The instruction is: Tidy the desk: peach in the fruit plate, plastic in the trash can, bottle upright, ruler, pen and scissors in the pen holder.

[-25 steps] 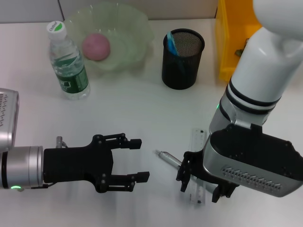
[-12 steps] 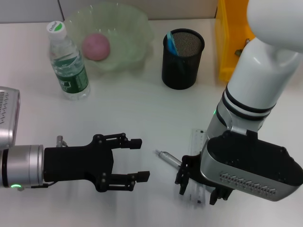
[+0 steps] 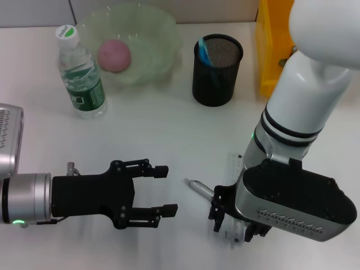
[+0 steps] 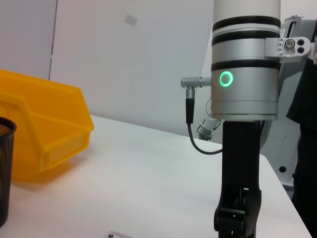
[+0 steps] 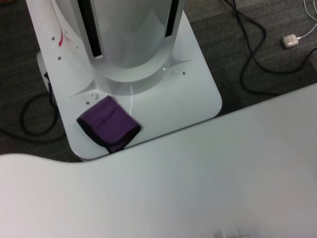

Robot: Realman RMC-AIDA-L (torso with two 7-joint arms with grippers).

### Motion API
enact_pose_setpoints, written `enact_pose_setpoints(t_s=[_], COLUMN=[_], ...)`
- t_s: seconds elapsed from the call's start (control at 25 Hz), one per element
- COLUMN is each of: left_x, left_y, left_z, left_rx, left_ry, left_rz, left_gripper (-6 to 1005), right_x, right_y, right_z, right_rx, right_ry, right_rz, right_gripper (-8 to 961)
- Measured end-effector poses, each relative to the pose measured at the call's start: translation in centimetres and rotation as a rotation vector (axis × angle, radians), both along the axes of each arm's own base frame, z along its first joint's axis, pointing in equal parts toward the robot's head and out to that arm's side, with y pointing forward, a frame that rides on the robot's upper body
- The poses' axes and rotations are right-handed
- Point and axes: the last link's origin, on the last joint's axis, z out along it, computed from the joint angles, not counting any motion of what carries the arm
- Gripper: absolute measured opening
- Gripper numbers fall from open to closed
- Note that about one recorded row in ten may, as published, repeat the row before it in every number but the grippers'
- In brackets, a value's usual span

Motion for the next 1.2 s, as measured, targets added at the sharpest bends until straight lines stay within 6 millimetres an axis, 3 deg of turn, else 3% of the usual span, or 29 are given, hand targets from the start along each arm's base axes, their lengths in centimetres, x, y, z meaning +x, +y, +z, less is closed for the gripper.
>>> enact_pose_setpoints(t_s=[0.56, 0.88, 1.2], left_x=[-0.08, -0.12, -0.10], left_y=[-0.17, -0.09, 0.04], left_z=[0.09, 0.21, 0.35], left_rx=[0.001, 0.002, 0.003], left_ry=[-0.007, -0.005, -0.008], left_rz=[0.005, 0.006, 0.017], left_gripper=[781, 781, 781], right_x=[0.10, 0.10, -0.19], right_y=[0.01, 0.08, 0.25], right_z=[-0.39, -0.50, -0.28], right_rx=[0.004, 0.020, 0.045], right_ry=[-0.007, -0.003, -0.006], right_rz=[0.022, 0.020, 0.012], right_gripper=[513, 382, 381])
